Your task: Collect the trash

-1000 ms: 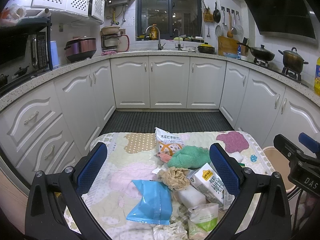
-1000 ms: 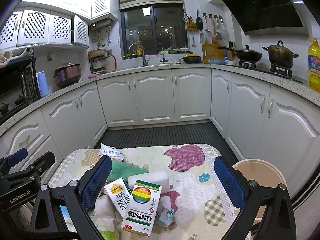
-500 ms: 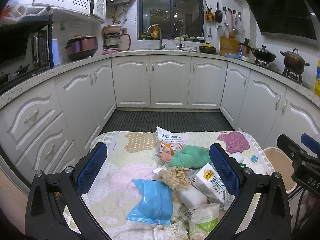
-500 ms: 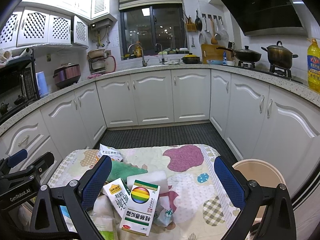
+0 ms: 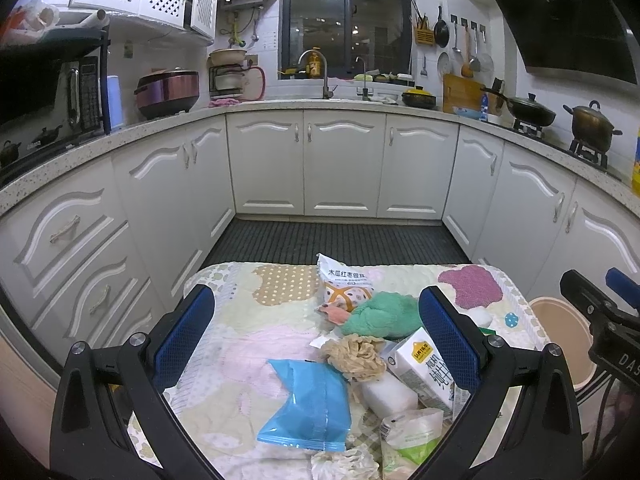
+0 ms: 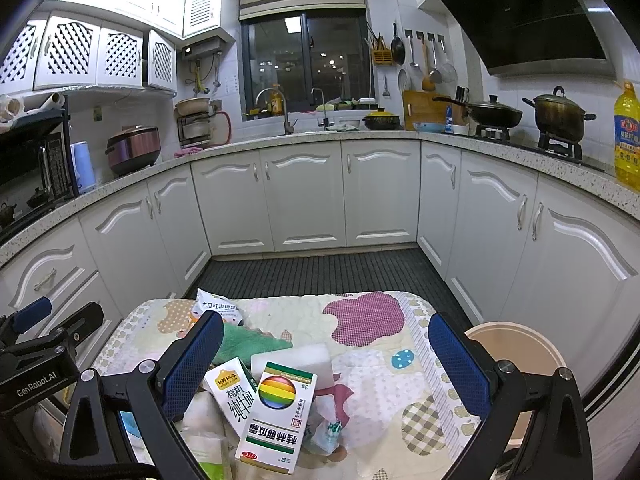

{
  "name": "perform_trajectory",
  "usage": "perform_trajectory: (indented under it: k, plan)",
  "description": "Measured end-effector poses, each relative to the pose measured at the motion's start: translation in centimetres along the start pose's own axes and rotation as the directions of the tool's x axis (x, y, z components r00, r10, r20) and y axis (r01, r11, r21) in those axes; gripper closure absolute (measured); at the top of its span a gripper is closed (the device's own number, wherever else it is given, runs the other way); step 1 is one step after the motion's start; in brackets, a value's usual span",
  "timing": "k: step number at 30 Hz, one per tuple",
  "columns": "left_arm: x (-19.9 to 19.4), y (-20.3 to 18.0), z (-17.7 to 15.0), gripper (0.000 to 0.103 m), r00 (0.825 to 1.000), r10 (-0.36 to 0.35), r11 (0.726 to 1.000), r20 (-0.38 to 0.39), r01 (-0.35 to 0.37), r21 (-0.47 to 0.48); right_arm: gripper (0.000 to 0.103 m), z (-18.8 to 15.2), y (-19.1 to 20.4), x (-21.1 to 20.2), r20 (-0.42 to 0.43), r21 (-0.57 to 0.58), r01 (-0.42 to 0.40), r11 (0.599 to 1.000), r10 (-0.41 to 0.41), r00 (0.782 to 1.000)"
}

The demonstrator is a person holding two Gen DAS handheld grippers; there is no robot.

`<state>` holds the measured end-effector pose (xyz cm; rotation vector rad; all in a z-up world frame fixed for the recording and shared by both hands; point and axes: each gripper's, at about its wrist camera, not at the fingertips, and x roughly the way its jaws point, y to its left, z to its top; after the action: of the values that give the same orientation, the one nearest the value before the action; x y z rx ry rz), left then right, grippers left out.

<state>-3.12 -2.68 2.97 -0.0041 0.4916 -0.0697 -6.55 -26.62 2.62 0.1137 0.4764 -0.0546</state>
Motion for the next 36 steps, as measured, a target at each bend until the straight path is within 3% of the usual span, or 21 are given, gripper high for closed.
perform_trajectory:
  k: [28, 36]
  plan:
    - [1.2, 0.7, -0.6, 0.001, 0.999, 0.014, 1.0, -0.044, -0.014, -0.013, 0.001, -0.7, 0.0, 1.2, -0.053, -0.017, 0.011, 1.0, -0.012, 0.999]
    - [2.3, 2.8, -0.8, 0.001, 0.992, -0.019, 1.0, -0.122, 0.017, -0.017, 0.001, -1.2, -0.6, 1.9, -0.112, -0.015, -0.009, 1.0, 0.007, 0.994]
